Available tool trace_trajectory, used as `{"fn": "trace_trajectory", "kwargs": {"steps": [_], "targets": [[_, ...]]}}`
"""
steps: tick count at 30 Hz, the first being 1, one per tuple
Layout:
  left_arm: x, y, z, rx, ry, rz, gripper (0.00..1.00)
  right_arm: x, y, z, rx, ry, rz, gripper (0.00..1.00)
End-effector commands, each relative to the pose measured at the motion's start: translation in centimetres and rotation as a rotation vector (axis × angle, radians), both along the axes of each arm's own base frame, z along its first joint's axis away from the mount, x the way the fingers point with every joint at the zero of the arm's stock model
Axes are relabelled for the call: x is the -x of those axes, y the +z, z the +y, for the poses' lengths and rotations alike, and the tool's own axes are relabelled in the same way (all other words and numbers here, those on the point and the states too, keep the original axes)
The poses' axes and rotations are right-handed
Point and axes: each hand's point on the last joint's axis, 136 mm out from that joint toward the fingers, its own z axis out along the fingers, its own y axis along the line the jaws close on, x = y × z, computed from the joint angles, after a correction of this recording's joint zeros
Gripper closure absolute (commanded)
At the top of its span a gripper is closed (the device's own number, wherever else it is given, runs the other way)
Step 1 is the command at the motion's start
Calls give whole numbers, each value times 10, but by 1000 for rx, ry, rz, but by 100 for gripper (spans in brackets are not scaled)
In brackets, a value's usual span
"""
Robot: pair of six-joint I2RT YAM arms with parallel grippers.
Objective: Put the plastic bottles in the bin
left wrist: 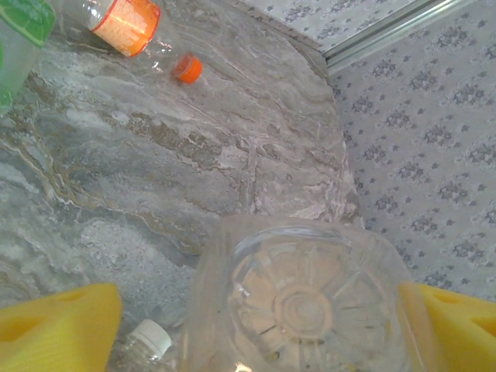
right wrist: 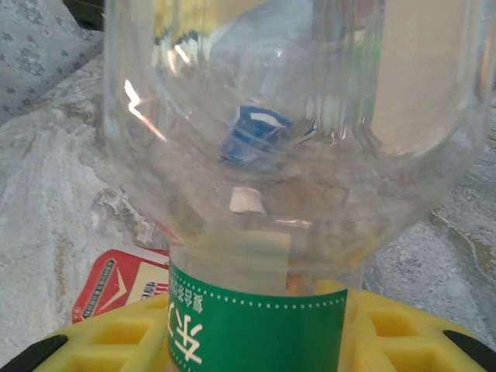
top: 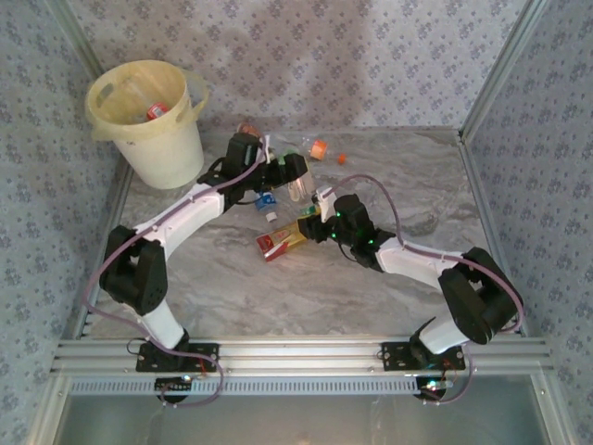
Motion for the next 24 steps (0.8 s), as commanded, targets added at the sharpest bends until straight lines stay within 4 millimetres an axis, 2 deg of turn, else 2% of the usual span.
{"fn": "trace_trajectory", "kwargs": {"steps": [1,5,8,11,14,18,19,22,24], "targets": [[4,-5,-9,-20,-33,15,20,-5,29,14,-93,19,-53,69],[5,-5,-11,-17,-45,23,33,-2,31,17,-115,33,-39,67],[3,-3,-10,-22,-46,18,41,2,30,20,-126,59,-33,62],[0,3,-8,-13,-44,14,47,5,28,18,-134,63,-16,50],[-11,17,5,12,-9,-21,48,6,28,14,-143,61,-8,35],[-40,52,36,37,86,-121,49,3,32,-2,-146,16,-20,13],[-47,64,44,42,113,-154,49,2,33,-7,-150,-7,-15,3],[-69,107,76,33,220,-284,49,-8,32,-33,-172,-136,24,0],[-82,141,104,-5,330,-405,49,-13,32,-51,-188,-221,48,0]]}}
